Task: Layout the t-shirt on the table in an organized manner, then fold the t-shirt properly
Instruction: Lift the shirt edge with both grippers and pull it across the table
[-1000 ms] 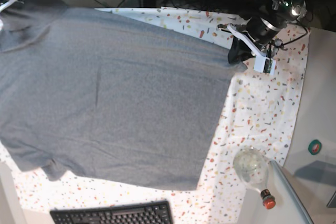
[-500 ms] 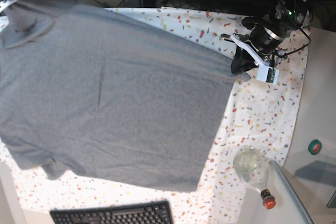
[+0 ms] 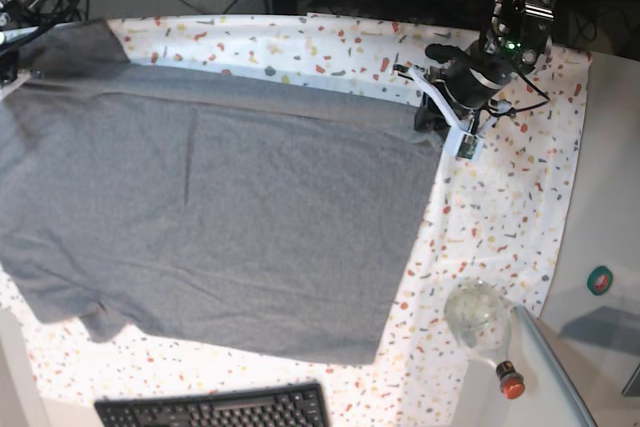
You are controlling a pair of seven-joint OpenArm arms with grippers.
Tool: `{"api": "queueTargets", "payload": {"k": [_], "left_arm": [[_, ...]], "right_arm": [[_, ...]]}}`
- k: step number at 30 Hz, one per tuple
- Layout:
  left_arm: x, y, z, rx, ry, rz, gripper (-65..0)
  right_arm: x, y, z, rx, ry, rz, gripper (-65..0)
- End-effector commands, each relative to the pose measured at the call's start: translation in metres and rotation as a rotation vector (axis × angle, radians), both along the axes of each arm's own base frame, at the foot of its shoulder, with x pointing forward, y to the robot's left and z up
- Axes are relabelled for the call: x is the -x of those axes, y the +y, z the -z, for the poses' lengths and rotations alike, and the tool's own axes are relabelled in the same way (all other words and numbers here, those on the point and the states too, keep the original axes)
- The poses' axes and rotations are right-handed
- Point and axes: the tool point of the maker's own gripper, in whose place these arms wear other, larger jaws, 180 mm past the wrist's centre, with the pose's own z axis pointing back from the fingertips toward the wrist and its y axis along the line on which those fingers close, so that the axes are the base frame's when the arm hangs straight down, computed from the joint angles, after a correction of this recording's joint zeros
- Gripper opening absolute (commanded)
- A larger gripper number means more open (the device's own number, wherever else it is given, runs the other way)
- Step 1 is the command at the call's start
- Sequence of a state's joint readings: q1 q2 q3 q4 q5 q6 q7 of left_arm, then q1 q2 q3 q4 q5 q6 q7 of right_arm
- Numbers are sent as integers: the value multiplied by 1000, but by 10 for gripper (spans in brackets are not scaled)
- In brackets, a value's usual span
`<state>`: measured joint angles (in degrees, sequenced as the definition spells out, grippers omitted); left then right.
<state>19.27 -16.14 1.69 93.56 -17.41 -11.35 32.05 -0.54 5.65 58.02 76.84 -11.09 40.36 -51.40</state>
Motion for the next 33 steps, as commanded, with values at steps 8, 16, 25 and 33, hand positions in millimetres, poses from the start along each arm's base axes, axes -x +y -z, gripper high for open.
{"api": "queueTargets", "payload": {"k": [8, 16, 25, 33], "left_arm": [[-17, -13, 27, -78, 18, 11, -650], [-43, -20, 35, -64, 21, -11, -650], [-111, -12, 29, -55, -5, -61, -650], [-174, -44, 19, 17, 2, -78, -650]], "right_arm": [[-64, -3, 37, -195, -76, 14, -650], [-163, 20, 8, -200, -184, -170, -650], [-261, 47, -27, -104, -316, -153, -650], [-306, 38, -52, -44, -485, -31, -650]]}}
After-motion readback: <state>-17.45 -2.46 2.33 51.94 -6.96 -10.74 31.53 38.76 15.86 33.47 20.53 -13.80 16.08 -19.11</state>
